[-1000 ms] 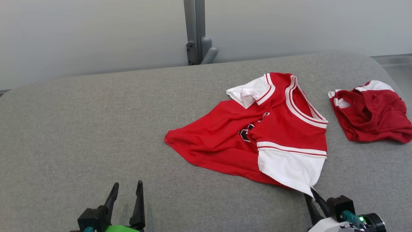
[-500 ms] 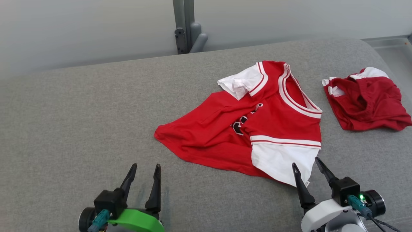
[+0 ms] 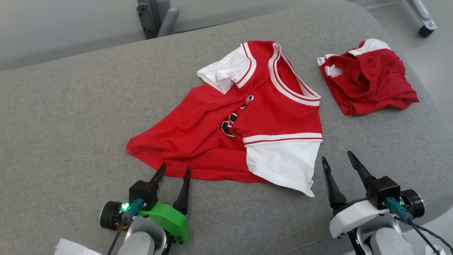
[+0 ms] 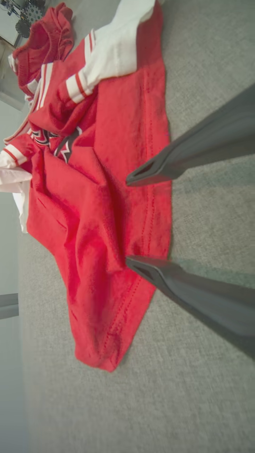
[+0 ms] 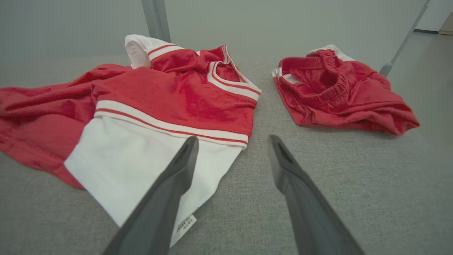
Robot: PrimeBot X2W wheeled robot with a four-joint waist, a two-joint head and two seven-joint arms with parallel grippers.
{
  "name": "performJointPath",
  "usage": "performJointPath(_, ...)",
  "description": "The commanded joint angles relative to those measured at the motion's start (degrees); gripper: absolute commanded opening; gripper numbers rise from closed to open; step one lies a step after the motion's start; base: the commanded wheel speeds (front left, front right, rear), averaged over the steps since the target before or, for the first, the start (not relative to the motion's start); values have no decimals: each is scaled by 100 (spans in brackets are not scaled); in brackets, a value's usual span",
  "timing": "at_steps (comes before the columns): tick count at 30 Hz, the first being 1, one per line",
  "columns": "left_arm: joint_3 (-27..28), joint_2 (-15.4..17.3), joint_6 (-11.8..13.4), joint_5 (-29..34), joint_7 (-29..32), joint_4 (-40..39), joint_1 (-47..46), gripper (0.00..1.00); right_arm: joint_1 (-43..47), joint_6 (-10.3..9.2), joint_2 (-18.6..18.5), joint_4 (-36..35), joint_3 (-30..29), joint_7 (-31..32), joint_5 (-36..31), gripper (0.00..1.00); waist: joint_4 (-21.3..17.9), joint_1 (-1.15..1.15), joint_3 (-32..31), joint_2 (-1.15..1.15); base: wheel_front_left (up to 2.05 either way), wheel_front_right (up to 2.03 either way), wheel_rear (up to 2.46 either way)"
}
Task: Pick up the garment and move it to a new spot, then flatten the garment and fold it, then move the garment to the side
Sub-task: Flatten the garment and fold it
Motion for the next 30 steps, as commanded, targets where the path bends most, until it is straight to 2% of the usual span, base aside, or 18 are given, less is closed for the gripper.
performJointPath(1, 34, 31, 61, 74, 0, 214, -142, 100, -90, -7, 4, -33, -36, -16, 13, 100, -350, 0, 315, 56, 0, 0, 0)
performJointPath(3, 91, 31, 128, 106, 0, 501, -256, 100, -99, -7, 14, -51, -42, -16, 20, 100, -410, 0, 370, 56, 0, 0, 0)
performJointPath(4, 128, 31, 130, 80, 6, 609, -301, 85, -106, -7, 15, -56, -54, -15, 23, 100, -425, 0, 398, 56, 0, 0, 0)
performJointPath(5, 160, 31, 139, 91, 8, 693, -326, 51, -112, -7, 15, -62, -79, -15, 28, 100, -427, 0, 413, 56, 0, 0, 0)
performJointPath(8, 253, 31, 165, 110, 13, 817, -397, 0, -131, -7, 14, -82, -149, -16, 37, 100, -389, 0, 451, 56, 0, 0, 0)
performJointPath(12, 546, 52, 190, 123, 8, 567, -474, 0, -144, -7, 20, -107, -254, -16, 26, 100, -235, 0, 450, 56, 0, 0, 0)
performJointPath(17, 976, 293, 156, 342, 1, -107, -567, 0, -154, -7, 26, -107, -311, -15, 63, 100, -32, 0, 443, 56, 0, 0, 0)
performJointPath(22, 1197, 858, 64, 667, 1, -364, -1057, 0, -214, -7, 33, -79, -245, -15, 123, 100, 56, 0, 589, 56, 0, 0, 0)
performJointPath(29, 940, 1853, -198, 1161, 274, 399, -2376, 0, -411, -7, 35, -94, -36, -15, 330, 100, -119, 0, 969, 56, 0, 0, 0)
performJointPath(30, 890, 1950, -232, 1216, 301, 502, -2558, 20, -446, -7, 37, -93, -9, -15, 339, 100, -157, 0, 1017, 56, 0, 0, 0)
